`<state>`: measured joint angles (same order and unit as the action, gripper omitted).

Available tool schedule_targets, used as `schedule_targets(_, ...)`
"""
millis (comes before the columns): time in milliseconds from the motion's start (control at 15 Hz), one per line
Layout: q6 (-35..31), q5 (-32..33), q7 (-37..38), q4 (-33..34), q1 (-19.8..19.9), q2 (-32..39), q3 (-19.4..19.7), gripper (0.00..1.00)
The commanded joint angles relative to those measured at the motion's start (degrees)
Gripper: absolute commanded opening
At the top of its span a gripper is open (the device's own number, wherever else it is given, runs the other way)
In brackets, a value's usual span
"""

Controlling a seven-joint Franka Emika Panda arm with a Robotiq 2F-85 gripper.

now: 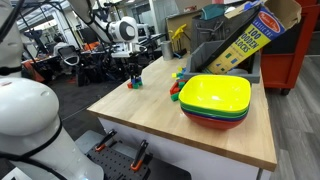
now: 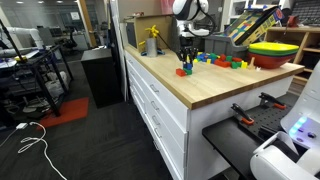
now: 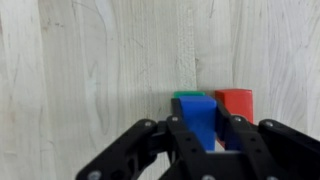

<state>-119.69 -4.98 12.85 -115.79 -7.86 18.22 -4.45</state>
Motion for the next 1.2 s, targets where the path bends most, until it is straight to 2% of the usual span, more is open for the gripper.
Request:
schedule_targets(0, 0.4, 0.1, 0.6, -0.7, 0.0, -0.3, 0.0, 0.08)
schedule_targets(600, 0.5, 0.2, 0.4, -1.1, 0.0, -0.4, 0.1, 0.08)
schedule_targets(667, 0.5, 0.2, 0.7, -1.1, 0.0, -0.4, 0.1, 0.47)
schedule_targets(733, 0.5, 0.3, 0.8, -1.2, 0.0, -0.4, 0.1, 0.59)
schedule_targets(1067, 0.4, 0.3, 0.8, -2.4, 0.0, -0.3, 0.2, 0.95)
schedule_targets(1133, 0.4, 0.2, 0.7, -2.6, 0.0, -0.3, 0.2, 1.0)
